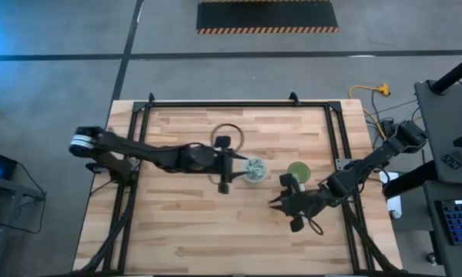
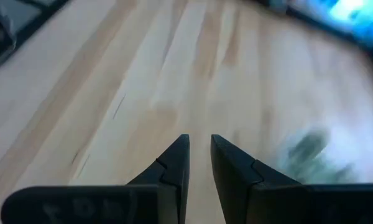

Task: Pick and place Stevia / Truvia into bins
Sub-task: Return to Home Position

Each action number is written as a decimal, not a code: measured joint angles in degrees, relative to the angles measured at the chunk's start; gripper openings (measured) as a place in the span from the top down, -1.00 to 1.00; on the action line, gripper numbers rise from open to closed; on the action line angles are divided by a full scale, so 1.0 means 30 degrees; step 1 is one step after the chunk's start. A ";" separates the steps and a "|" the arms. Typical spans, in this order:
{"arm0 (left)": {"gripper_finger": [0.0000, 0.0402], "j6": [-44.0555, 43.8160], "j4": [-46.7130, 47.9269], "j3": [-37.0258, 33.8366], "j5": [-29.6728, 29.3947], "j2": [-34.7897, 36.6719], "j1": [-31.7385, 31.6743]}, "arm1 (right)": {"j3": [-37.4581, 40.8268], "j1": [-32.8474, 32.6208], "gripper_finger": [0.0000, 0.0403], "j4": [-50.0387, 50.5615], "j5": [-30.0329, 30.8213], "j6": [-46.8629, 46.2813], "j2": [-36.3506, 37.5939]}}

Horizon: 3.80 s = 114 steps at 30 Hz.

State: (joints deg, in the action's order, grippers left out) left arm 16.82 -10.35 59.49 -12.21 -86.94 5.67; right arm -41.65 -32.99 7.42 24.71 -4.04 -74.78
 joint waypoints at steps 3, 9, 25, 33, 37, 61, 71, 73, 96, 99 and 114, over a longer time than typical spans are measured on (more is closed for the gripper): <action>0.03 0.0127 0.0569 -0.0299 0.0000 0.1992 0.0396 | -0.0975 0.0000 0.72 -0.0169 0.0969 0.2113 0.0366; 0.03 -0.0669 0.2755 -0.0608 -0.1237 0.5388 0.0368 | -0.2952 0.0084 0.72 -0.0144 0.6369 0.5481 0.1624; 0.03 -0.1596 0.0317 -0.5579 -0.1322 1.0159 -0.0888 | -0.0574 0.5678 0.72 0.3680 -0.1263 0.3227 1.2303; 0.03 -0.1761 -0.0472 -0.8711 -0.0783 1.4212 -0.1152 | 0.2881 0.7836 0.72 0.3284 -0.3824 0.3061 1.5393; 0.03 -0.1974 -0.0679 -1.0289 -0.0772 1.6118 -0.1152 | 0.4535 0.7839 0.72 0.2780 -0.3752 0.3182 1.6417; 0.03 -0.3511 -0.2898 -1.6236 0.1278 2.1772 -0.1123 | 0.7397 0.7839 0.72 0.2450 -0.3963 0.2637 2.2427; 0.03 -0.2706 -0.1722 -1.6399 0.1971 2.2039 -0.1141 | 0.7211 0.7847 0.72 0.3514 -0.3912 0.3005 2.2284; 0.03 -0.2116 -0.1599 -1.6522 0.1535 2.2096 -0.1145 | 0.7356 0.7847 0.72 0.3521 -0.3912 0.2998 2.2284; 0.03 -0.1442 -0.0714 -1.9668 -0.2390 2.8383 -0.1371 | 1.0517 0.8013 0.72 0.1792 -0.3419 0.2296 2.2896; 0.03 -0.1389 -0.0323 -1.9675 -0.2397 2.8416 -0.1371 | 1.0662 0.8388 0.72 0.1748 -0.3801 0.2564 2.3834; 0.03 -0.2414 0.1856 -1.9697 -0.2085 2.8295 -0.1363 | 1.1872 0.9009 0.72 0.2192 -0.4735 0.3208 2.4922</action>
State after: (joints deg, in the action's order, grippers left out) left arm 9.57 -4.78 0.40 -18.46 -2.05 1.58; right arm -6.03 -5.97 13.99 10.50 5.58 -0.01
